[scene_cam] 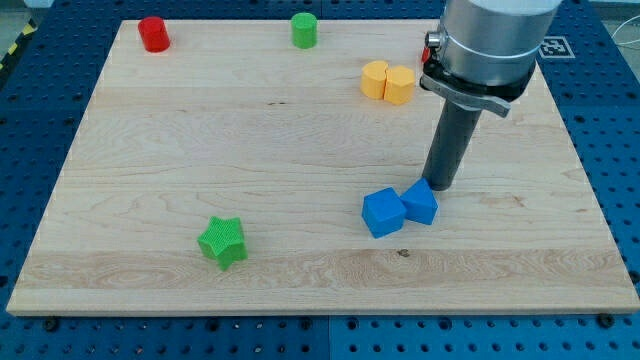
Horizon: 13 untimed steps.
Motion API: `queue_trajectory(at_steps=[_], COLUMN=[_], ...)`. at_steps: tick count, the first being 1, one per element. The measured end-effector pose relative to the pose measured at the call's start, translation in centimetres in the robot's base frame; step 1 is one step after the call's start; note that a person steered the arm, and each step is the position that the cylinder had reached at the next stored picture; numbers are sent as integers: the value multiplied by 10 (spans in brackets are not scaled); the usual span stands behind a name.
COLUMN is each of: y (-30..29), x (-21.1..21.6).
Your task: Move your arm closer to the red star
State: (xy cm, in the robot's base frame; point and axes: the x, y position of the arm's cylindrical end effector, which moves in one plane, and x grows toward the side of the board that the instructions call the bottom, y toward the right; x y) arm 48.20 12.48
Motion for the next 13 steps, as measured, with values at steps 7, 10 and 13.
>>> queue_trajectory(at_steps=[7, 10, 13], y=[60, 82, 76], x=[-58, -97, -115])
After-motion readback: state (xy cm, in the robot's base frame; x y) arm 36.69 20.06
